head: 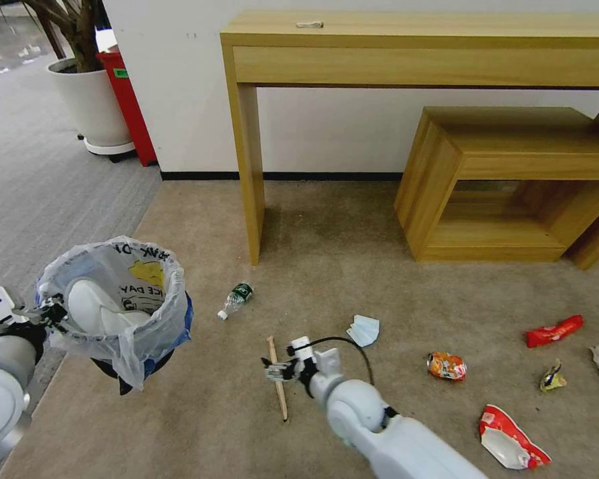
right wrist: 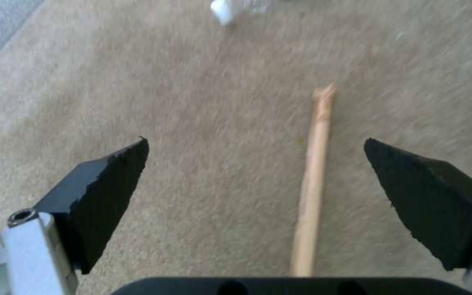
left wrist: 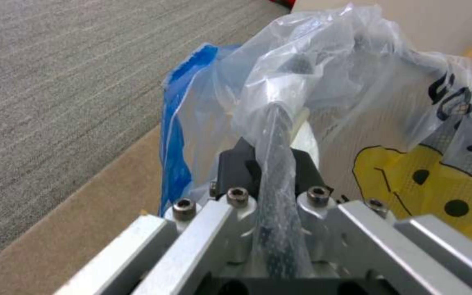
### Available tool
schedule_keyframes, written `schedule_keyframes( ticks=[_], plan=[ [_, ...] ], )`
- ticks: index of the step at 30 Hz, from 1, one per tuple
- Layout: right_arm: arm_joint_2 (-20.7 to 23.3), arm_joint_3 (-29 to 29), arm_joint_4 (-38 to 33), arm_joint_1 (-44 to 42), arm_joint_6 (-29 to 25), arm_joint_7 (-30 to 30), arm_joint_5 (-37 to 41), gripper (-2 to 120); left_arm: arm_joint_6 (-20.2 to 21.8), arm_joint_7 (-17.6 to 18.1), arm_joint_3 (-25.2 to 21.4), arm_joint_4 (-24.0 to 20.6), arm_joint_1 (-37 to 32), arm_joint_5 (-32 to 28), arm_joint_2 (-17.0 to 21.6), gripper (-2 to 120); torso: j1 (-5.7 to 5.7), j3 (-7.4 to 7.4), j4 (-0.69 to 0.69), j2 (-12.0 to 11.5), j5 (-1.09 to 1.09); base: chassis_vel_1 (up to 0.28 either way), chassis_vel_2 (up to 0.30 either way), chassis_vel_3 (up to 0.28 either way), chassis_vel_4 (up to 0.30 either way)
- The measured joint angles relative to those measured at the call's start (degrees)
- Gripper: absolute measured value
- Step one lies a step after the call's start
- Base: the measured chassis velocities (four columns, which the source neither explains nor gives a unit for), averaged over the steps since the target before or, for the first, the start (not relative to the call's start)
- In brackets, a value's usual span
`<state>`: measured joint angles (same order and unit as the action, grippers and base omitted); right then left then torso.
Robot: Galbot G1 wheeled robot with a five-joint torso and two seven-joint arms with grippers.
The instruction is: Pick up the trash bin and place the garbage on the floor into it.
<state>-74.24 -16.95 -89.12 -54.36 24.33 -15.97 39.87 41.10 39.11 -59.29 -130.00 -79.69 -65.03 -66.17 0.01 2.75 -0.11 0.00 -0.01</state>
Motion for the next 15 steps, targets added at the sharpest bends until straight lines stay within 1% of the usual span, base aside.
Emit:
schedule_keyframes(
  ticks=[4,8,11,15],
  plan=[
    [-1.4,-0.6,2.8,0.4,0.0,-0.1,0.1,100,0.0,0.0,0.3,0.3,0.3,0.1,0.1,2,0.0,0.0,0.0,0.0,0.0,0.0,0.0,0.0,0.0],
    [-2.0,-0.7,4.1,0.5,-0.1,-0.3,-0.4,100,0.0,-0.1,0.4,0.5,0.5,0.2,0.2,2,0.0,0.0,0.0,0.0,0.0,0.0,0.0,0.0,0.0],
    [-2.7,-0.4,6.7,0.6,-0.1,-1.7,-2.1,100,0.0,-0.3,0.3,0.6,0.6,0.1,0.3,2,0.0,0.0,-0.01,0.0,0.0,0.0,0.0,0.0,0.0],
    [-3.4,0.4,8.6,0.6,-0.4,-1.7,-3.5,100,-0.1,-0.5,0.1,0.6,0.5,-0.1,0.4,2,0.0,0.0,0.0,0.0,0.01,0.0,0.0,0.0,0.0]
  ],
)
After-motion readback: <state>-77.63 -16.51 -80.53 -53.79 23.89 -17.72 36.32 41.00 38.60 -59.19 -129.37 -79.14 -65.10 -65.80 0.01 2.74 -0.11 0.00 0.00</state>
